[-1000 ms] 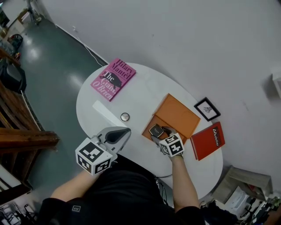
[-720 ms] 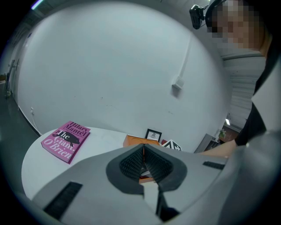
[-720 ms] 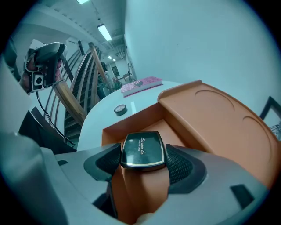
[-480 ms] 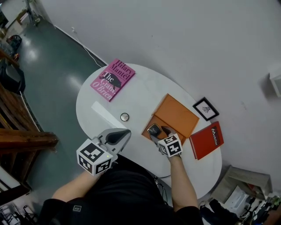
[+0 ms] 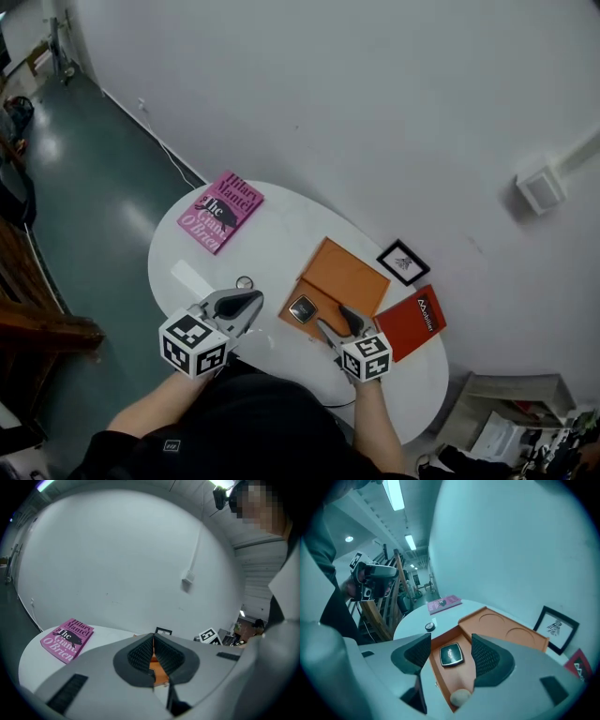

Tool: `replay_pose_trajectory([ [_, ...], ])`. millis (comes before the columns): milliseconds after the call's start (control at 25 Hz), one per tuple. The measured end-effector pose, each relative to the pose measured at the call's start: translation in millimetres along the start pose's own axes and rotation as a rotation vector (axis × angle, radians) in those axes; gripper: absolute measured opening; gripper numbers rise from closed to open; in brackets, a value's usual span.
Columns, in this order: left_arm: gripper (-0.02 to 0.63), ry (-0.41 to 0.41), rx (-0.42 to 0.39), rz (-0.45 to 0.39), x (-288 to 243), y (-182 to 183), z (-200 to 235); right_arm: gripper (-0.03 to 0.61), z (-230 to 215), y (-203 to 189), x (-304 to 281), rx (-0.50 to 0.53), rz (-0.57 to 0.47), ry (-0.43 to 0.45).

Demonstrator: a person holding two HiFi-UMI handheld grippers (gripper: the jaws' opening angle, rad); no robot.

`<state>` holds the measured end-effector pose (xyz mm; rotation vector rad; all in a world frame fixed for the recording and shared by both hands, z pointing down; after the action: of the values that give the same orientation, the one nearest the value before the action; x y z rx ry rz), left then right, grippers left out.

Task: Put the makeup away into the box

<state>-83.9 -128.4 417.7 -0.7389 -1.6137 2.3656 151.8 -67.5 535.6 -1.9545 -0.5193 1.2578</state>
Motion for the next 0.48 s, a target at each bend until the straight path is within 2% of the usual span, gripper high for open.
replay_pose_trajectory([
  [240, 0.014, -0.106, -0.056, 0.018, -26, 8, -11, 0.278, -1, 9, 66, -0.014, -0.103, -0.129],
  [480, 0.014, -0.22, -0.19, 0.013, -54, 34, -33, 0.276, 26, 45, 108, 0.033, -0.233, -0.201],
])
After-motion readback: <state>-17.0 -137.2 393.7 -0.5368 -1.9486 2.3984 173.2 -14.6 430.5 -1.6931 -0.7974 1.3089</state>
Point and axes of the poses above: the fingertips, and each gripper's own axes: x backward along the fingers, z to its left, y out of its top, the point moved 6 cm from there along x, backward along the fingers, and after that the axes turned 6 degrees about -x, right-handed, at the moved point
